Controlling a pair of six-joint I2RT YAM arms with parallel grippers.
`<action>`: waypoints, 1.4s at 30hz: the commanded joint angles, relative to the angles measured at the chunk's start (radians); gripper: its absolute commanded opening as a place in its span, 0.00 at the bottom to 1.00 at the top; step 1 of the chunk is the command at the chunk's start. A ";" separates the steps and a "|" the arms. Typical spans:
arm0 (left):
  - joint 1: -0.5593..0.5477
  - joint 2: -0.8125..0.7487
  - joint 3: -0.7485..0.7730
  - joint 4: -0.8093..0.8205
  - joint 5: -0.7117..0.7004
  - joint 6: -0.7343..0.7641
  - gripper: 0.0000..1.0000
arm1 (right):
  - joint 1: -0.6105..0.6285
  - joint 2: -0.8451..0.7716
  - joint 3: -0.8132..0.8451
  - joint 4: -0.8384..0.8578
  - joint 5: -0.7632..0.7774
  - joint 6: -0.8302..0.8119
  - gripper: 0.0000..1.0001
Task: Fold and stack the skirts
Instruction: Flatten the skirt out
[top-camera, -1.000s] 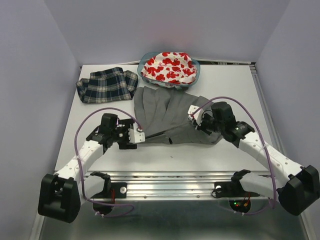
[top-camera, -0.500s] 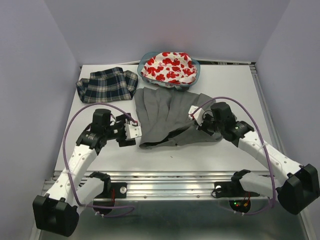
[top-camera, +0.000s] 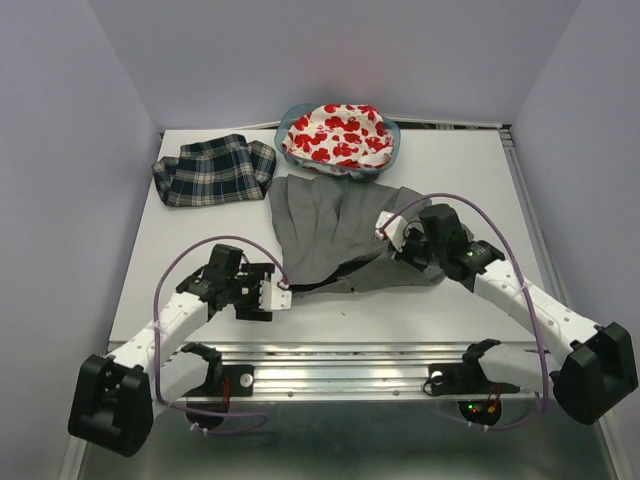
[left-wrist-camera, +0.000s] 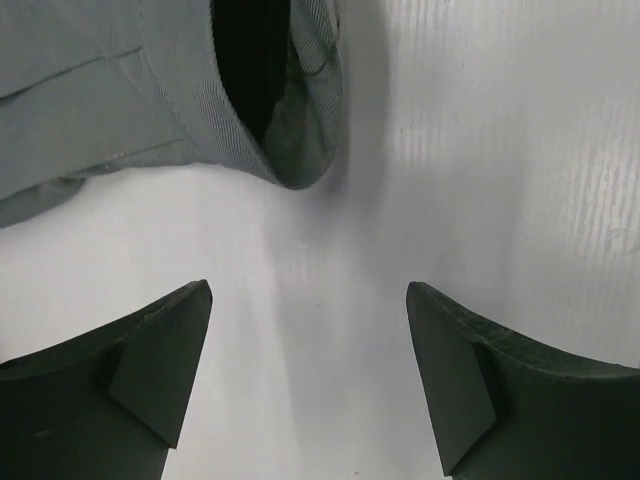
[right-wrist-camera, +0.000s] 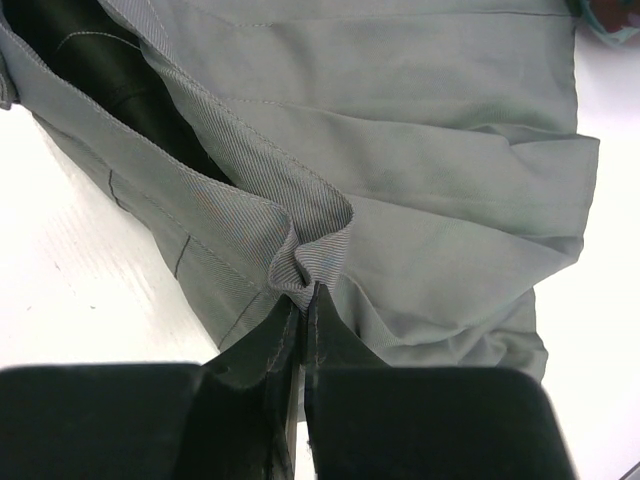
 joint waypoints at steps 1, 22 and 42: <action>-0.099 0.089 0.010 0.176 -0.040 -0.020 0.88 | -0.007 0.002 0.061 0.009 0.026 0.009 0.01; -0.196 0.230 0.120 0.348 -0.010 -0.379 0.20 | -0.016 0.011 0.084 0.028 0.046 0.024 0.01; 0.068 0.249 1.053 0.115 -0.063 -0.849 0.00 | -0.248 0.021 0.730 0.031 -0.029 0.145 0.01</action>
